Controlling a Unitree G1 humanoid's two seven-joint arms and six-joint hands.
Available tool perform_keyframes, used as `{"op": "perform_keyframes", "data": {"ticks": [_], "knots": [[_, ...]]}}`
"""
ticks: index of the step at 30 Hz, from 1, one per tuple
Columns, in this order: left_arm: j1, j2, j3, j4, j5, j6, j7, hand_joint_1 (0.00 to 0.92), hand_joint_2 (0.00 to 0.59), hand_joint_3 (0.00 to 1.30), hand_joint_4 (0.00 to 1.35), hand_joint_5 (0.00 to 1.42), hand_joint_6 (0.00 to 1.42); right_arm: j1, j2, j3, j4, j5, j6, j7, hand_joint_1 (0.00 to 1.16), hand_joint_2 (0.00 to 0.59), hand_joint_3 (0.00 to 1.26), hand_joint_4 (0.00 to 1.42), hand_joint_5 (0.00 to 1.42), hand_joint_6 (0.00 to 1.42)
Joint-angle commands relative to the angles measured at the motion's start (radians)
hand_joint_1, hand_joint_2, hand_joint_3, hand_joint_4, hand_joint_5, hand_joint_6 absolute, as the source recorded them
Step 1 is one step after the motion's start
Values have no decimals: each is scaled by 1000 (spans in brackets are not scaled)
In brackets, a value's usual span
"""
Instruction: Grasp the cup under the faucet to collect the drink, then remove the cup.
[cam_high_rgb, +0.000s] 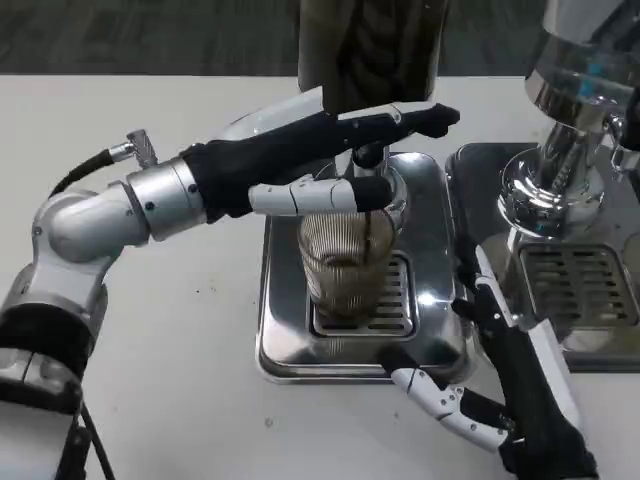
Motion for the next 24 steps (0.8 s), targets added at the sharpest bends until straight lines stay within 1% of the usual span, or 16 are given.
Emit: {"op": "perform_keyframes", "data": {"ticks": [1, 10, 16, 24], "knots": [[46, 26, -28, 31, 55, 40, -18, 0, 79, 106, 0, 0, 0, -39, 15, -13, 48, 27, -16, 37, 664, 201, 0, 0, 16, 115], [50, 33, -25, 25, 49, 42, -21, 0, 82, 106, 0, 0, 0, -117, 42, -29, 131, 64, -25, 89, 653, 202, 0, 0, 14, 114], [52, 34, -23, 23, 47, 44, -18, 0, 83, 106, 0, 0, 0, -186, 52, -35, 169, 72, -17, 117, 645, 210, 0, 0, 26, 113], [58, 40, -19, 14, 46, 45, -14, 0, 89, 106, 0, 0, 0, -235, 60, -47, 213, 74, -10, 151, 643, 211, 0, 0, 26, 113]]}}
